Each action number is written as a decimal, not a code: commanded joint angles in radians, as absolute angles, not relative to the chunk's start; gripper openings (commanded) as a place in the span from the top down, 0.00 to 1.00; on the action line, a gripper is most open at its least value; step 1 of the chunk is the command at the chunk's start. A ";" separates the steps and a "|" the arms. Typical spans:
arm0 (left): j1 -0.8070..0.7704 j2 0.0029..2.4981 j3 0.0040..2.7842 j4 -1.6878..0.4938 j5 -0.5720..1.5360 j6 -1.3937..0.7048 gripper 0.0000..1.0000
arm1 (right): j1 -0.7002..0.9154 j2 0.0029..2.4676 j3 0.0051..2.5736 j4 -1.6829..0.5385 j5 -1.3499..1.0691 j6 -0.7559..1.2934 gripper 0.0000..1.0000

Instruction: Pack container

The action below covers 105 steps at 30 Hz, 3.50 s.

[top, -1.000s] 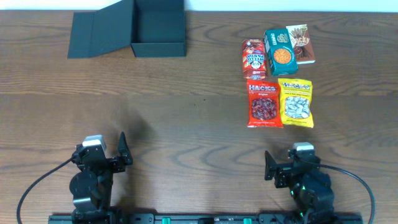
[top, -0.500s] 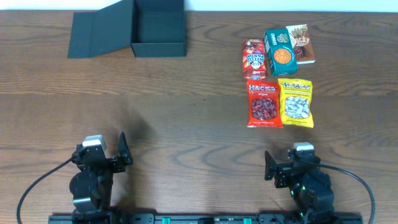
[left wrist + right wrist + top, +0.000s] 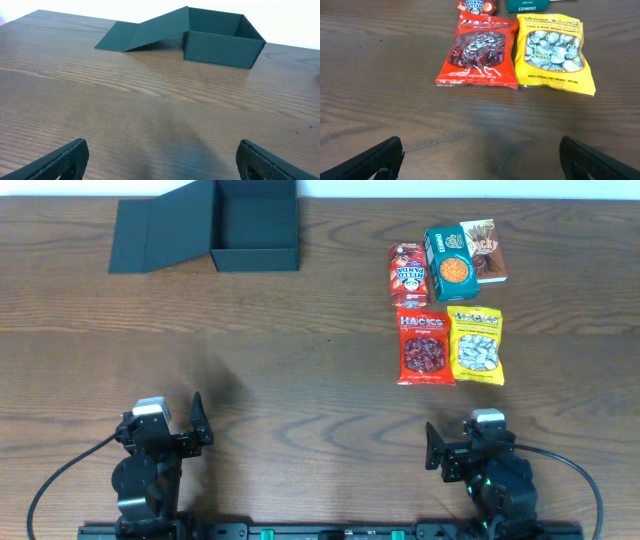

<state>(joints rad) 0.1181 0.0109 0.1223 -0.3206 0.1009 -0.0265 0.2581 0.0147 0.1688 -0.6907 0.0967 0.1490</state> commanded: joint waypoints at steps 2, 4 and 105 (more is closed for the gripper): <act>0.124 0.004 0.099 -0.324 0.104 -0.031 0.05 | 0.248 0.006 0.160 -0.691 0.093 0.156 0.01; 0.124 0.004 0.099 -0.324 0.111 -0.031 0.05 | 0.248 0.006 0.160 -0.691 0.093 0.156 0.01; -0.221 2.344 1.887 -0.287 0.014 -0.030 0.05 | 0.248 0.006 0.160 -0.691 0.093 0.156 0.01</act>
